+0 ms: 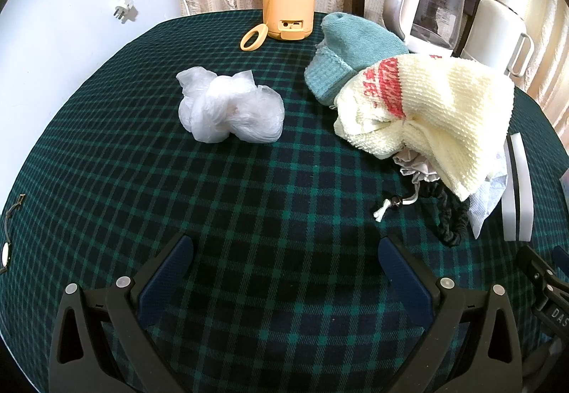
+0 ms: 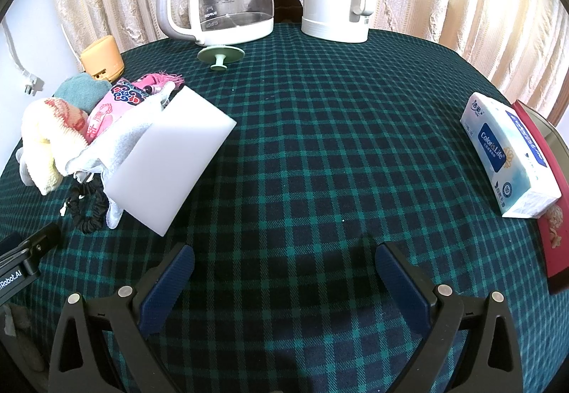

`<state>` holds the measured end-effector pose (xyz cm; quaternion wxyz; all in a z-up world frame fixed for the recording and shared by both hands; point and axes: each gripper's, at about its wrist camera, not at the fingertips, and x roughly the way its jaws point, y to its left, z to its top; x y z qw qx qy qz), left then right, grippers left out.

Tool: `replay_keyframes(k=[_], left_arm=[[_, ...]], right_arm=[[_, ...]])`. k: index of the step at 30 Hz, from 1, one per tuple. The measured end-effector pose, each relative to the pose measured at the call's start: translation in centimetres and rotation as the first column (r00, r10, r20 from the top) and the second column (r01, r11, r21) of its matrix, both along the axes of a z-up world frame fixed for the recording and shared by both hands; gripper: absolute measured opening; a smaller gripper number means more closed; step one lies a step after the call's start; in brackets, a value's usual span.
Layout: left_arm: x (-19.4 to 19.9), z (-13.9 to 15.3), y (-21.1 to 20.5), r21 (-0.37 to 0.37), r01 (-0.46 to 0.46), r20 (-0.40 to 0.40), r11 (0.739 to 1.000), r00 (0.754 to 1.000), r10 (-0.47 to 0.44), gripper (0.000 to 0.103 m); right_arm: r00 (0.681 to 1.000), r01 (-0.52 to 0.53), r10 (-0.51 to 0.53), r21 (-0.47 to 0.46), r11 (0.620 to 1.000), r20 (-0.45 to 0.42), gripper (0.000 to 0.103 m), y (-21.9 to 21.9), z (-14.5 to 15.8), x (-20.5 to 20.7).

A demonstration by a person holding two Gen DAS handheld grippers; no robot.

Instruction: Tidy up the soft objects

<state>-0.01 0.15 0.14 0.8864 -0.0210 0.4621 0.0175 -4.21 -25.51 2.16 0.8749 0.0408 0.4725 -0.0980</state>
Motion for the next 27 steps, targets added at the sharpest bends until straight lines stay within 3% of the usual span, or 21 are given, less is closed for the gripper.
replay_keyframes(k=[10, 14, 27], left_arm=[[-0.6, 0.2, -1.1, 0.0, 0.091, 0.0, 0.996, 0.996, -0.091, 0.103], [-1.0, 0.1, -1.5, -0.004, 0.129, 0.001, 0.992, 0.992, -0.129, 0.103], [-1.1, 0.2, -2.0, -0.002, 0.163, 0.001, 0.987, 0.987, -0.163, 0.103]], right_arm=[[0.998, -0.057, 0.057, 0.002, 0.998, -0.004, 0.103, 0.8, 0.1, -0.3], [0.99, -0.142, 0.142, 0.006, 0.99, -0.005, 0.103, 1.7, 0.1, -0.3], [0.99, -0.139, 0.139, 0.008, 0.99, -0.004, 0.103, 1.7, 0.1, -0.4]])
